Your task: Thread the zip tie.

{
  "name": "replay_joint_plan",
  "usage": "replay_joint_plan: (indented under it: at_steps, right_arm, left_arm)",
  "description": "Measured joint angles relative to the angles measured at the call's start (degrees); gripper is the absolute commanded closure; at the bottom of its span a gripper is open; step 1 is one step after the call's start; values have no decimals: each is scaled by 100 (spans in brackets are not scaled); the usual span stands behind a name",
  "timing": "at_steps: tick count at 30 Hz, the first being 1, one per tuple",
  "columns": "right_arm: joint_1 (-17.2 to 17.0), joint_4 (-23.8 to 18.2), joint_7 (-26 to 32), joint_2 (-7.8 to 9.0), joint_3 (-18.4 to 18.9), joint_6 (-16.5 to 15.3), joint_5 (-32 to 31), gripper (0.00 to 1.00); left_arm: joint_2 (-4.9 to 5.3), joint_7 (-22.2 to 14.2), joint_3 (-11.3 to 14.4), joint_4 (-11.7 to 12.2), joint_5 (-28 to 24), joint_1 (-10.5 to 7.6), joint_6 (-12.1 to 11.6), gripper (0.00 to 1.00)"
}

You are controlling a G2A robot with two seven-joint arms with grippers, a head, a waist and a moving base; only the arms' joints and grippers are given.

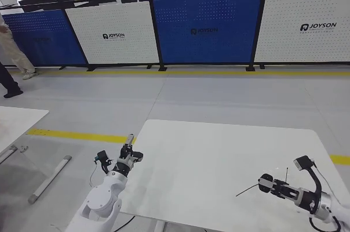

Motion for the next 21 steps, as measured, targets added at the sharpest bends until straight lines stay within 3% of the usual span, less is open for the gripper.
replay_joint_plan:
  at_steps: [4, 7, 17, 21]
  right_arm:
    - [-140, -386, 255, -110, 206, 0, -17, 100]
    - [-212, -253, 325, -193, 248, 0, -136, 100]
    - [-210, -253, 324, -194, 237, 0, -123, 100]
    - [-195, -533, 73, -219, 152, 0, -294, 100]
  left_arm:
    - [0, 0, 0, 0, 0, 0, 0, 0]
    - [0, 0, 0, 0, 0, 0, 0, 0]
    - [0, 0, 0, 0, 0, 0, 0, 0]
    - [0, 0, 0, 0, 0, 0, 0, 0]
